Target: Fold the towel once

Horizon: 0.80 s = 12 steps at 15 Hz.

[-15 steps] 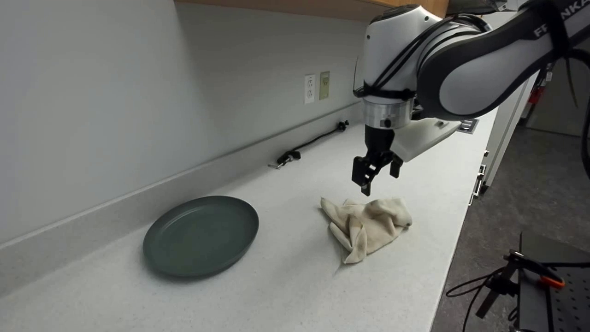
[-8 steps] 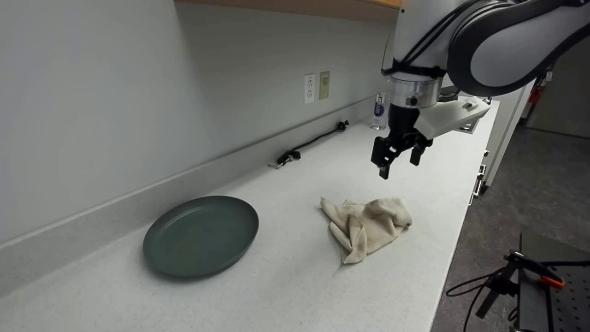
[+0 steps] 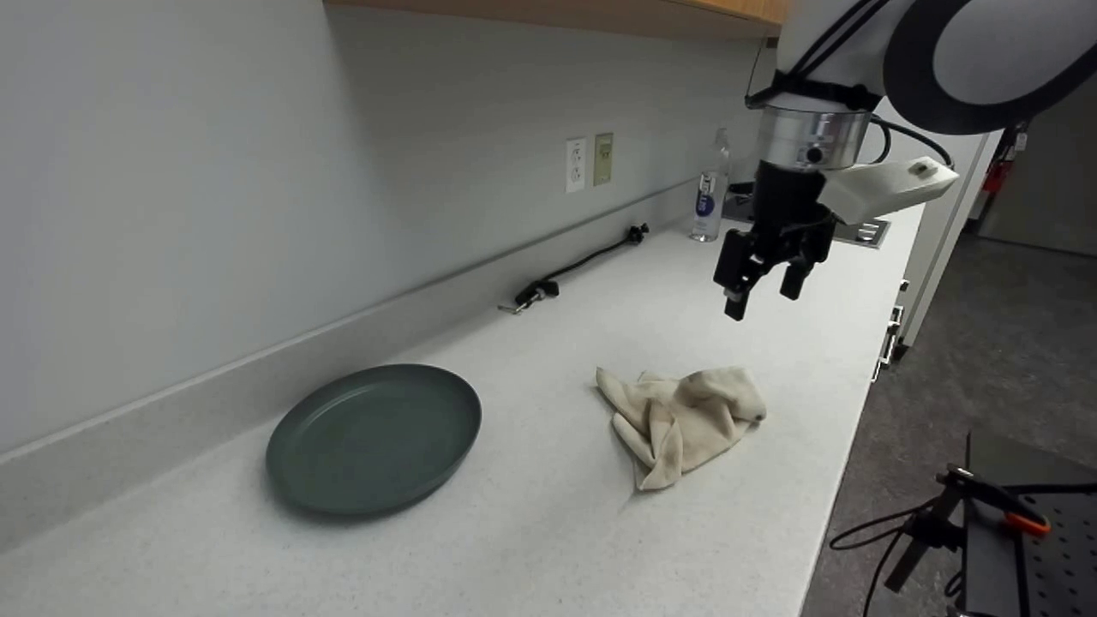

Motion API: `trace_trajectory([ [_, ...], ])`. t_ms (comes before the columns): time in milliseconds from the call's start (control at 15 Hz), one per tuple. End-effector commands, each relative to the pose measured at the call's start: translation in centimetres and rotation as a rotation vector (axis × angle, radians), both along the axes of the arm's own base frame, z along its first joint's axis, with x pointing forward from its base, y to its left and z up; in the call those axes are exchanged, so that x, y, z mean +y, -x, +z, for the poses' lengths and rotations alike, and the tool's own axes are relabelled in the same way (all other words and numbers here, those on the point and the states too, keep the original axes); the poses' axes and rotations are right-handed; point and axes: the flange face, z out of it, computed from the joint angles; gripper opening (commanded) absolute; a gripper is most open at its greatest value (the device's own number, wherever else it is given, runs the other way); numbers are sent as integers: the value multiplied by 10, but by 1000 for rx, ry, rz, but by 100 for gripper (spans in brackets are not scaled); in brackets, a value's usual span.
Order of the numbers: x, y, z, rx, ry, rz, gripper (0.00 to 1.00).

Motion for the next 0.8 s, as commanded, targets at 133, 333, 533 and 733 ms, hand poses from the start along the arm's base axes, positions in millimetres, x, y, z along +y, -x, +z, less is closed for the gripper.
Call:
trace_trajectory([
  [133, 1, 9, 7, -8, -16, 21, 100],
  [333, 2, 16, 11, -17, -16, 27, 100],
  [533, 2, 16, 11, -17, -16, 27, 100],
  [733, 2, 16, 11, -17, -16, 27, 100],
])
